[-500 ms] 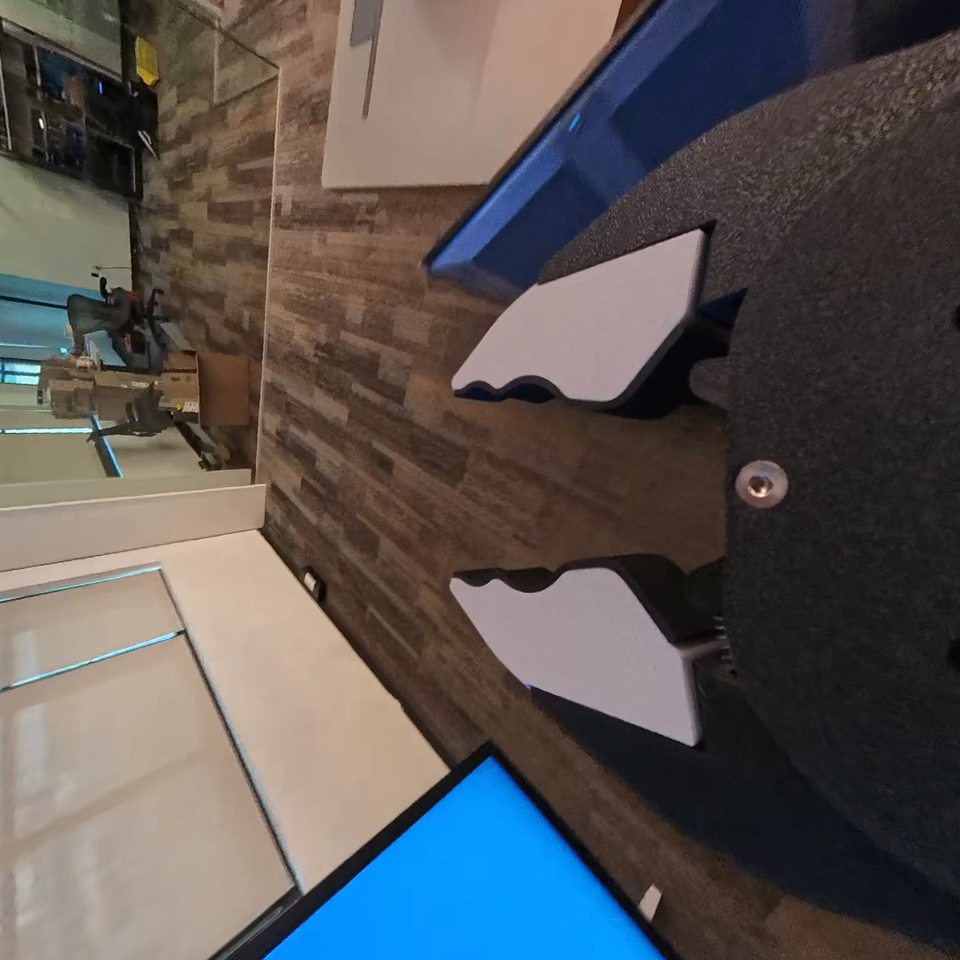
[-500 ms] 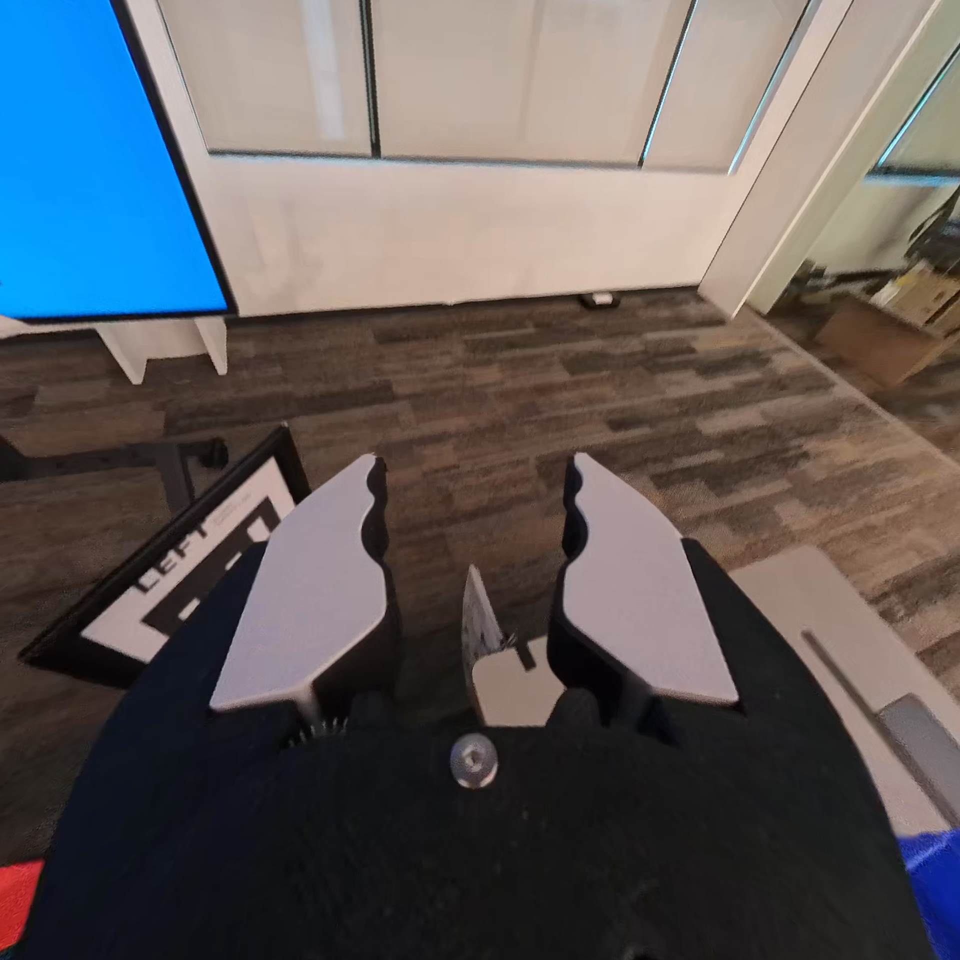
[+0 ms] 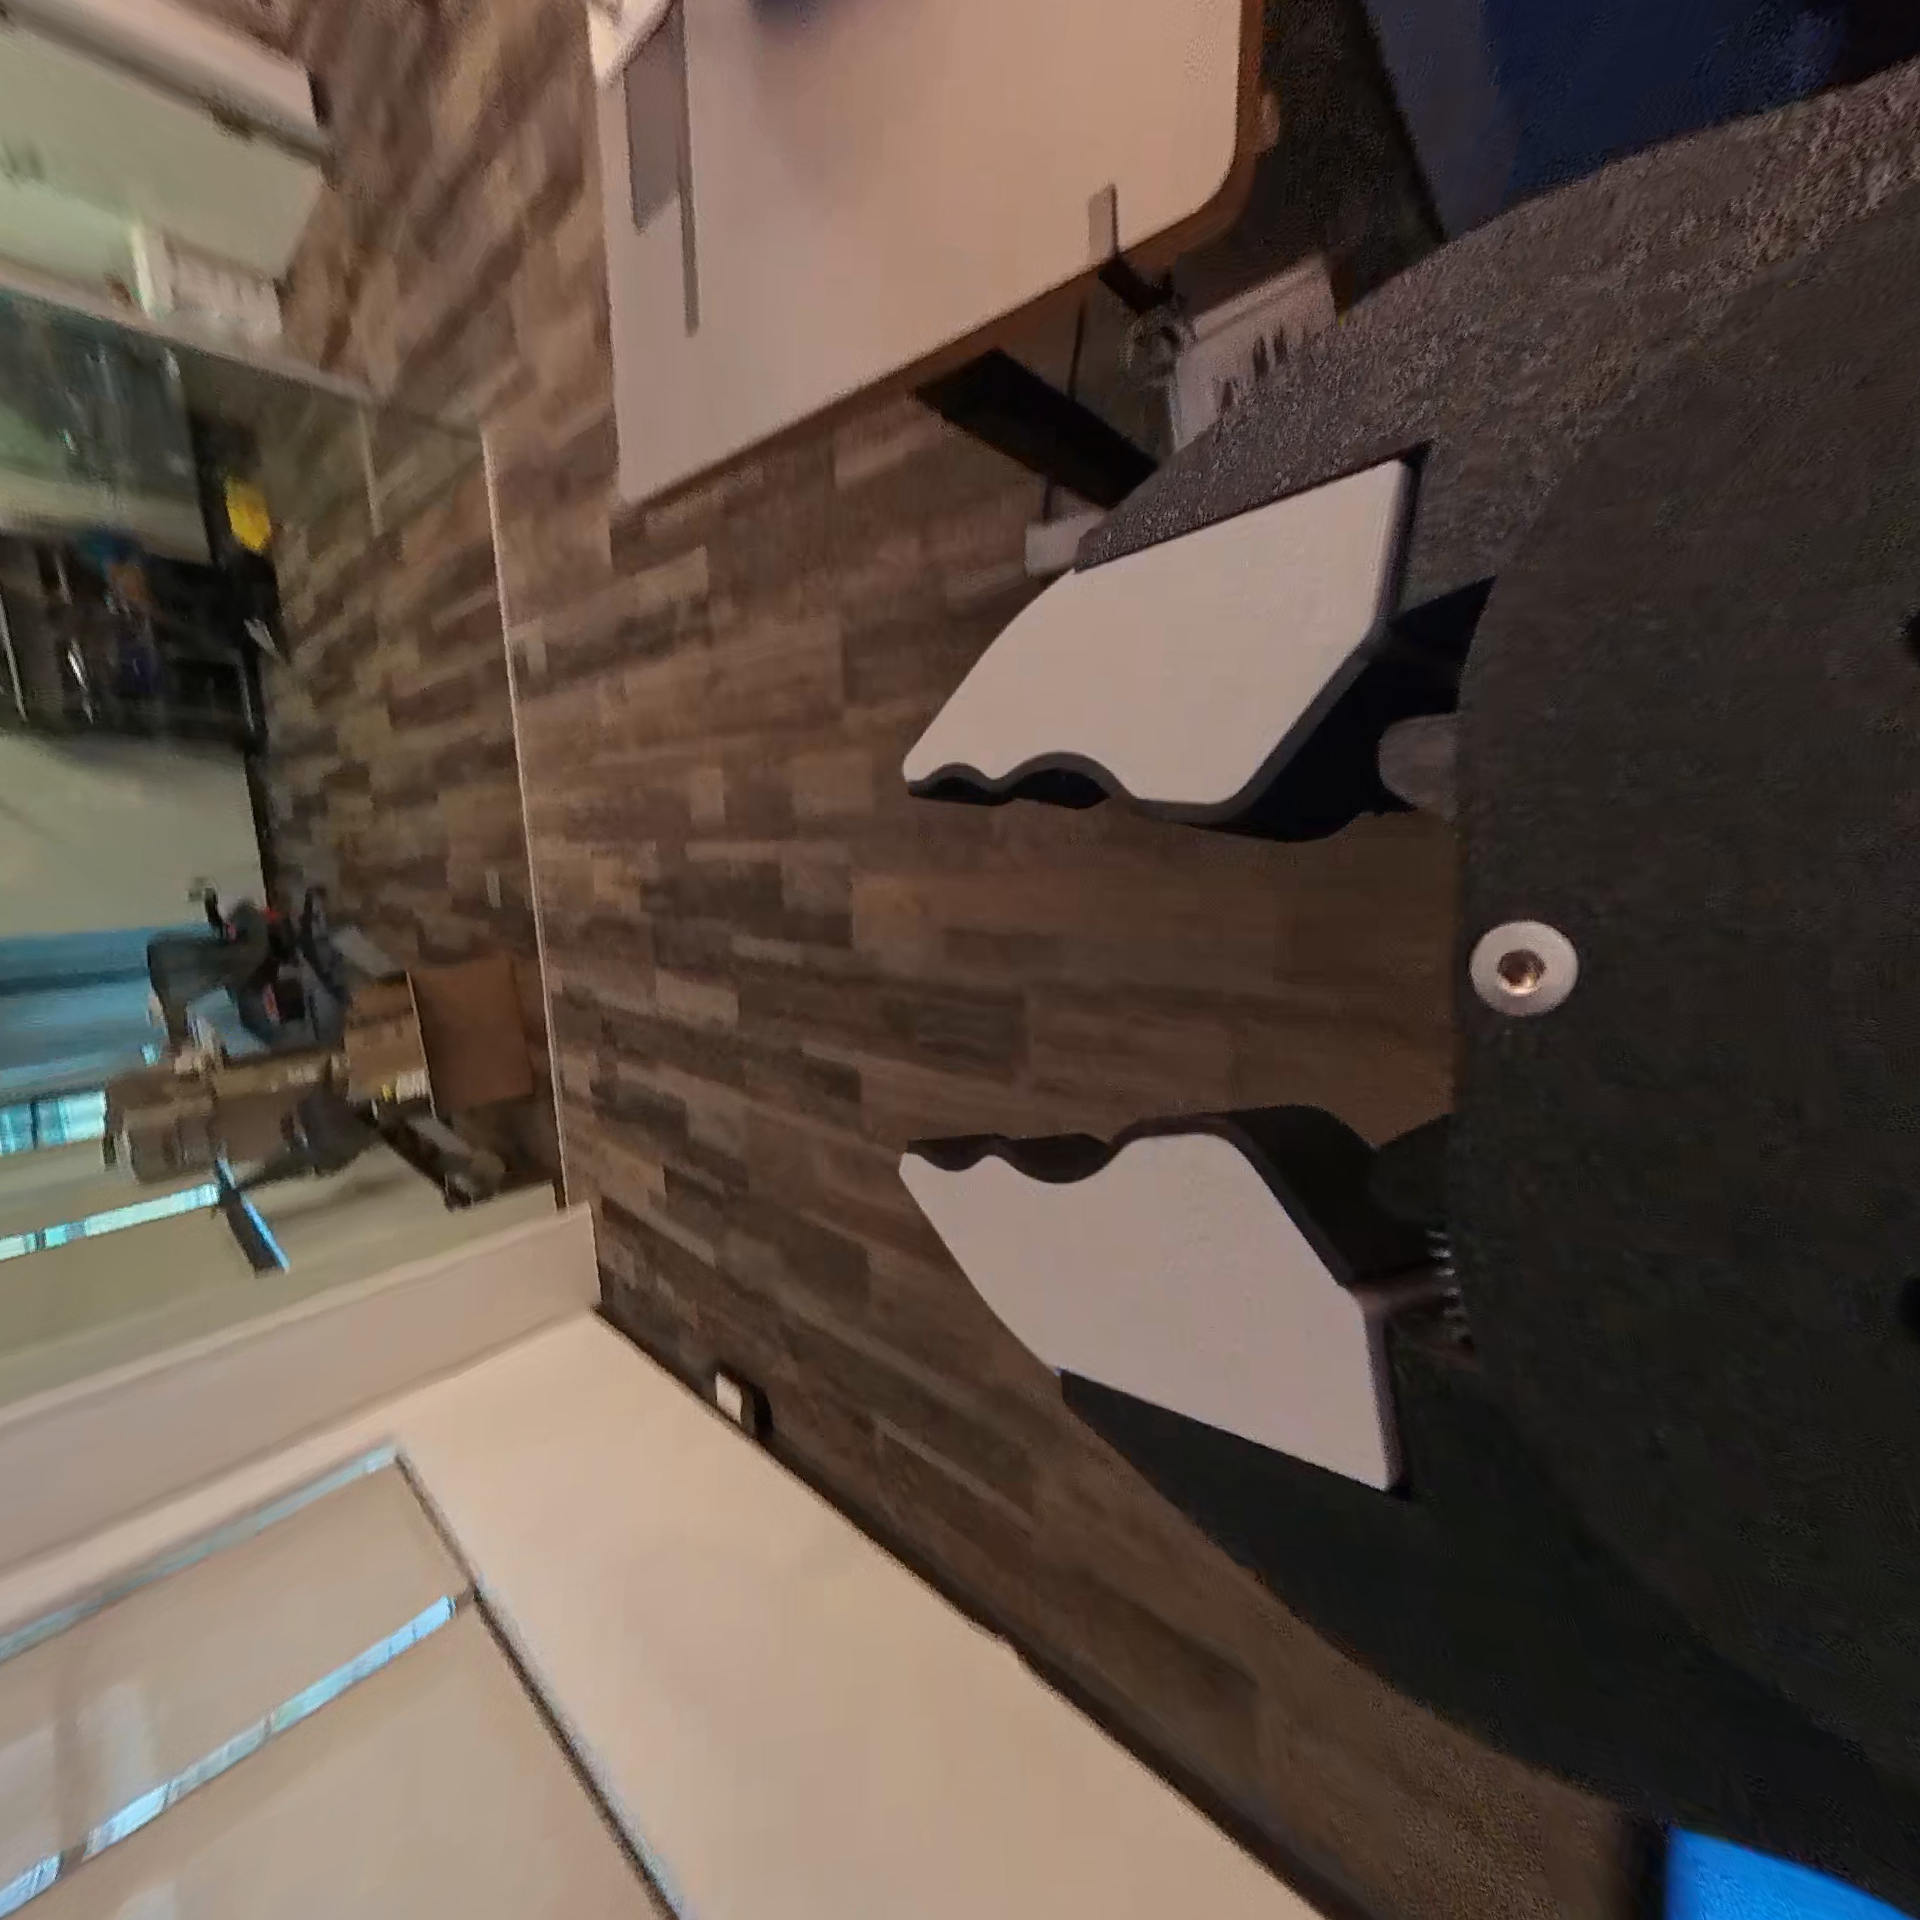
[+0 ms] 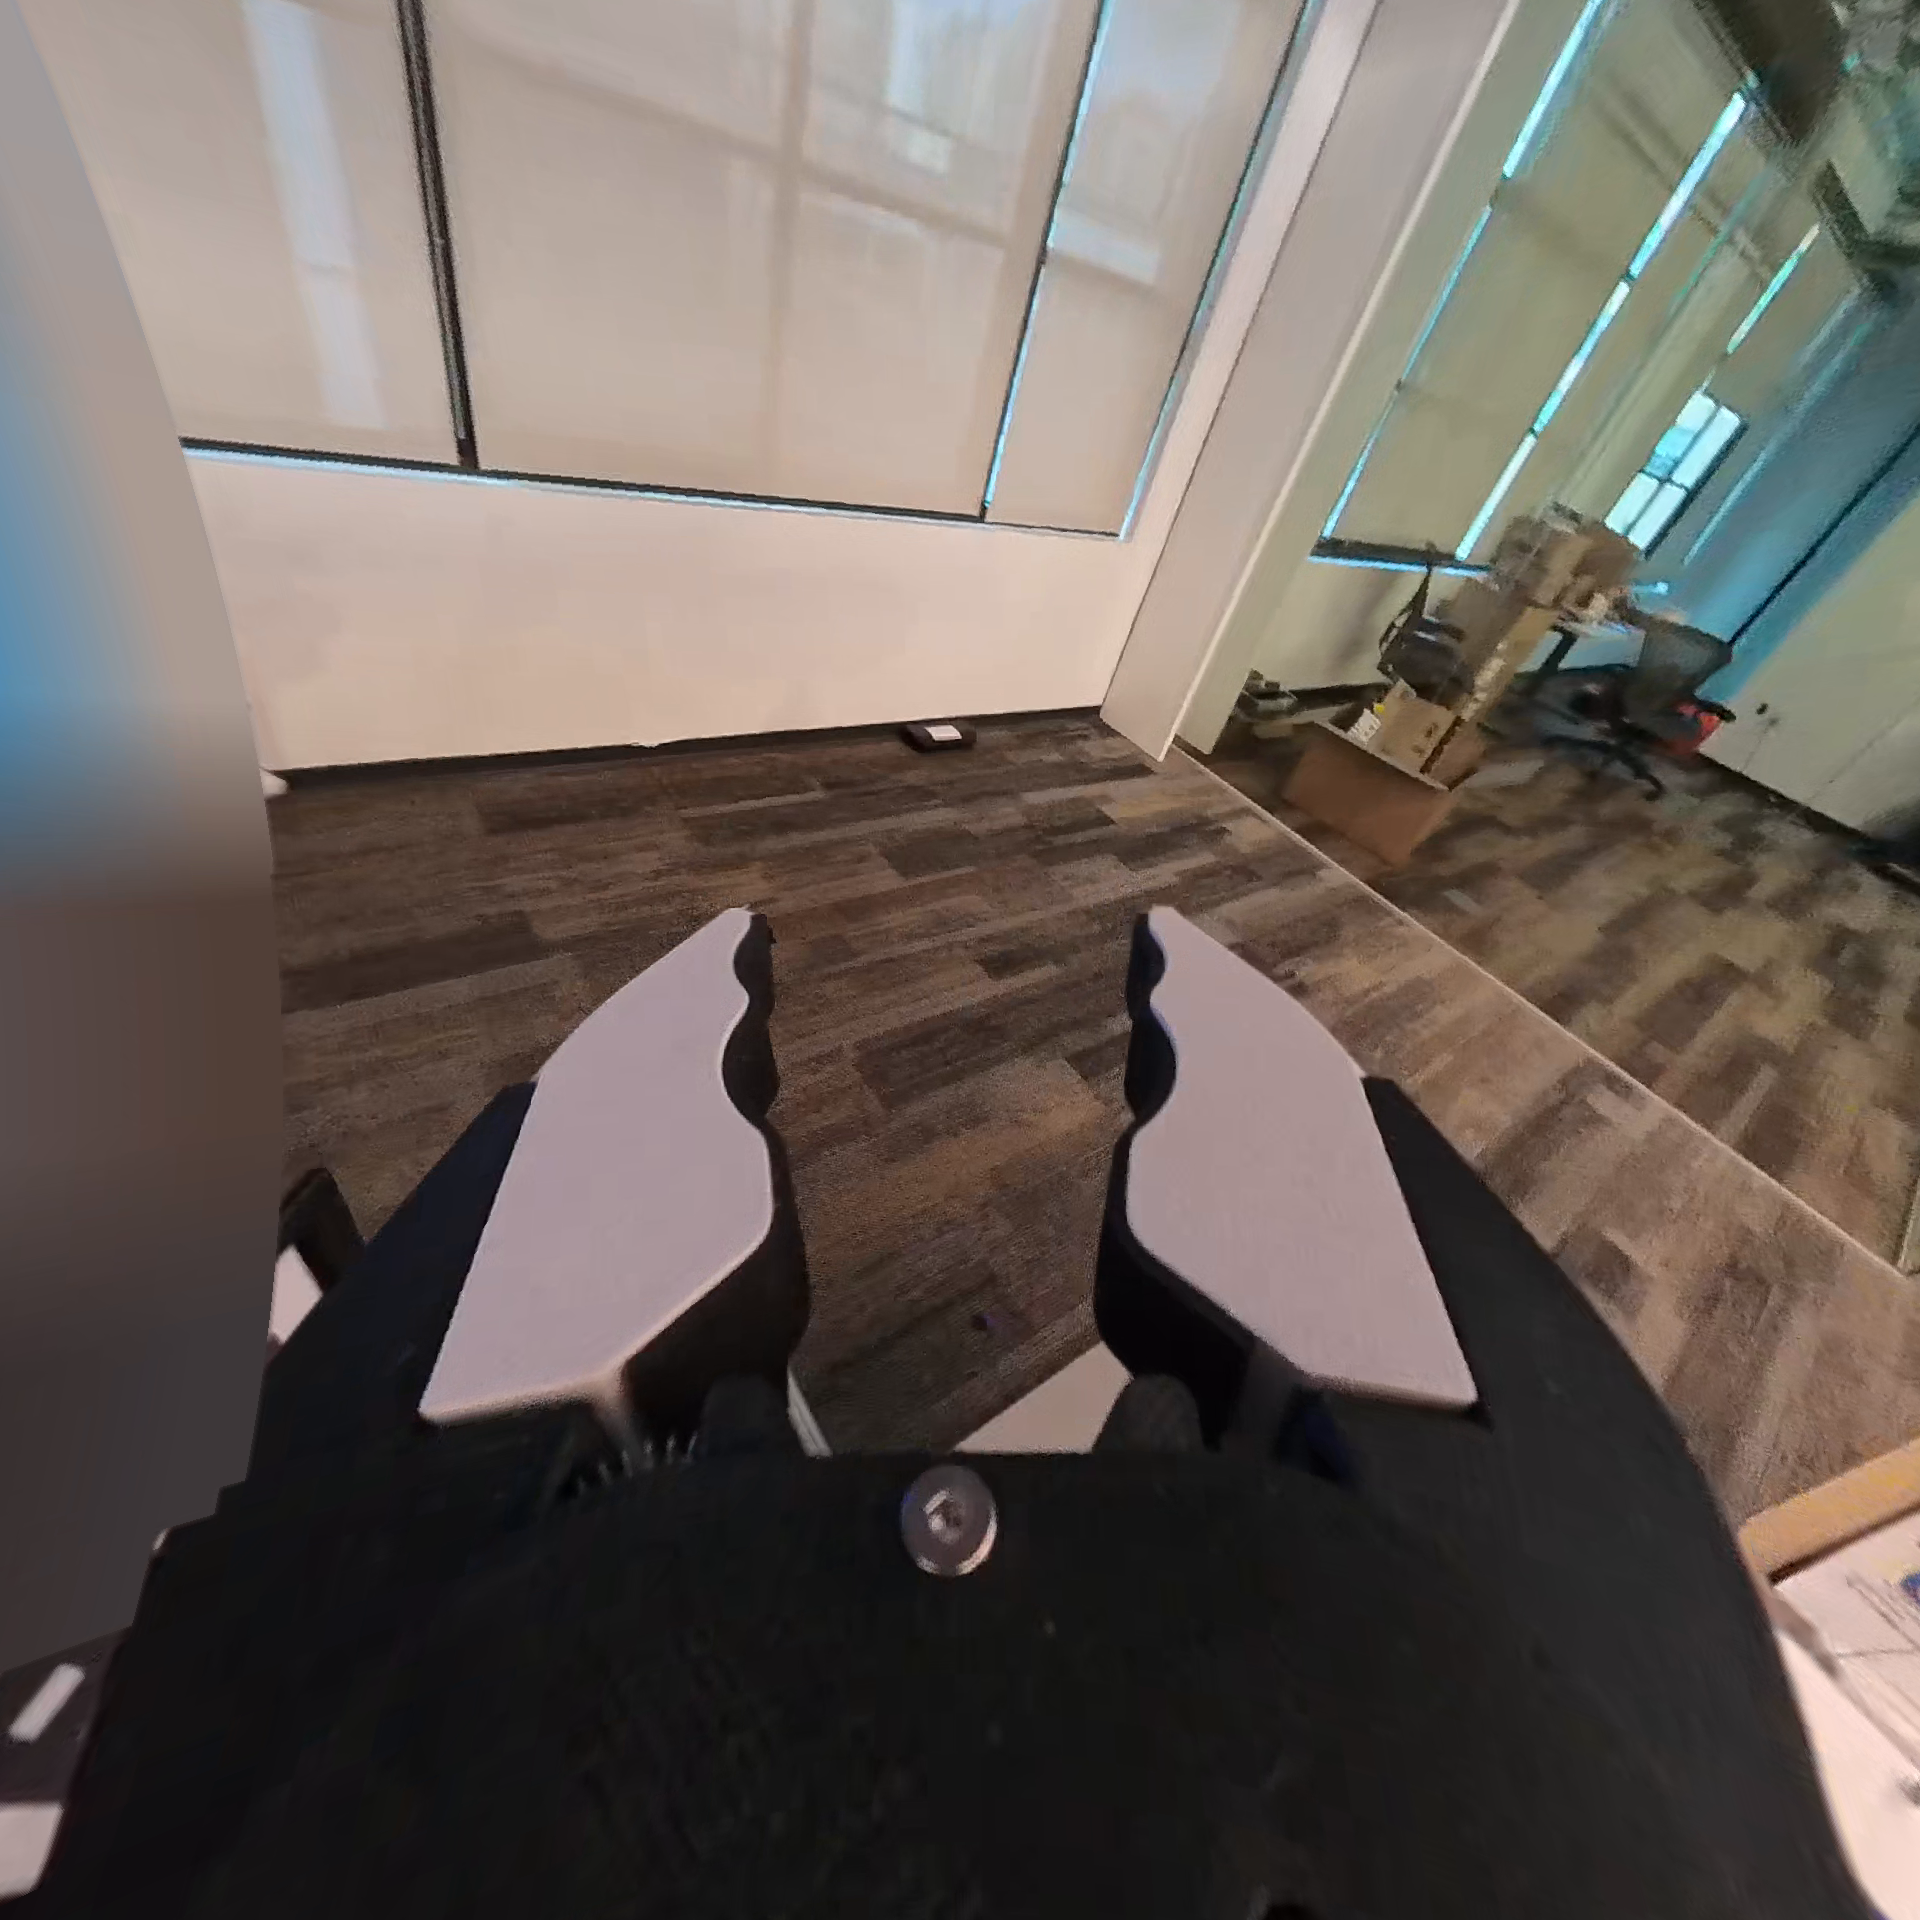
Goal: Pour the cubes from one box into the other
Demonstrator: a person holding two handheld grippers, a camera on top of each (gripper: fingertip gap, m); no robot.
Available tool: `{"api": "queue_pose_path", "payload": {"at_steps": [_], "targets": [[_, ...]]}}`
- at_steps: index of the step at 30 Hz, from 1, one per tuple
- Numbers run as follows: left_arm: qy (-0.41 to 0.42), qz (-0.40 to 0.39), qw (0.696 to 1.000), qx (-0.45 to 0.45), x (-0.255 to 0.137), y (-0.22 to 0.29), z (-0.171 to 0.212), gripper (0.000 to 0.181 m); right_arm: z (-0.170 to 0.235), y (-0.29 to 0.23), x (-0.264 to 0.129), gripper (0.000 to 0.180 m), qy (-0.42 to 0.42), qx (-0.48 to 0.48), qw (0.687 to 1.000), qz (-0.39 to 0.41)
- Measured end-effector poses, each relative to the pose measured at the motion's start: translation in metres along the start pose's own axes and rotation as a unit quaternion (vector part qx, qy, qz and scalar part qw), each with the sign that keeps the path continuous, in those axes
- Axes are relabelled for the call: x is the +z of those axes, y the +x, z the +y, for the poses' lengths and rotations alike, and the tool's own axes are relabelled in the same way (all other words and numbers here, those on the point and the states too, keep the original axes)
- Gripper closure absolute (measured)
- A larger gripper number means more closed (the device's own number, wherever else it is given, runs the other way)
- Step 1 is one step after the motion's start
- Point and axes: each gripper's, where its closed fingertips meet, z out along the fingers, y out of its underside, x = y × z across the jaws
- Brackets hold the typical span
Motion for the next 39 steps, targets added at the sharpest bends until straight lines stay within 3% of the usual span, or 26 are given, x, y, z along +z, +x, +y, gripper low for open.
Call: {"api": "queue_pose_path", "payload": {"at_steps": [6,11,18,23,28,33,39], "targets": [[0.024,0.158,0.987,0.013,0.105,-0.005,-0.013,0.118,-0.025,-0.037,0.009,0.114,-0.045,0.005,0.993,0.109],[-0.006,0.215,0.976,0.023,0.171,-0.017,-0.008,0.118,-0.019,-0.064,0.013,0.116,-0.112,0.053,0.979,0.16],[0.011,0.262,0.964,0.037,0.25,-0.019,-0.016,0.119,-0.002,-0.038,0.064,0.126,-0.125,-0.013,0.975,0.185],[0.033,0.266,0.96,0.077,0.334,-0.033,-0.045,0.12,0.021,0.017,0.16,0.131,-0.12,-0.033,0.983,0.137],[0.067,0.271,0.955,0.096,0.442,-0.06,-0.097,0.119,0.075,0.121,0.283,0.13,-0.137,-0.105,0.975,0.137],[0.044,0.267,0.953,0.137,0.527,-0.074,-0.106,0.118,0.176,0.185,0.404,0.13,-0.196,-0.107,0.971,0.087],[-0.03,0.271,0.95,0.153,0.635,-0.057,-0.06,0.117,0.317,0.207,0.512,0.13,-0.298,-0.031,0.952,0.057]]}}
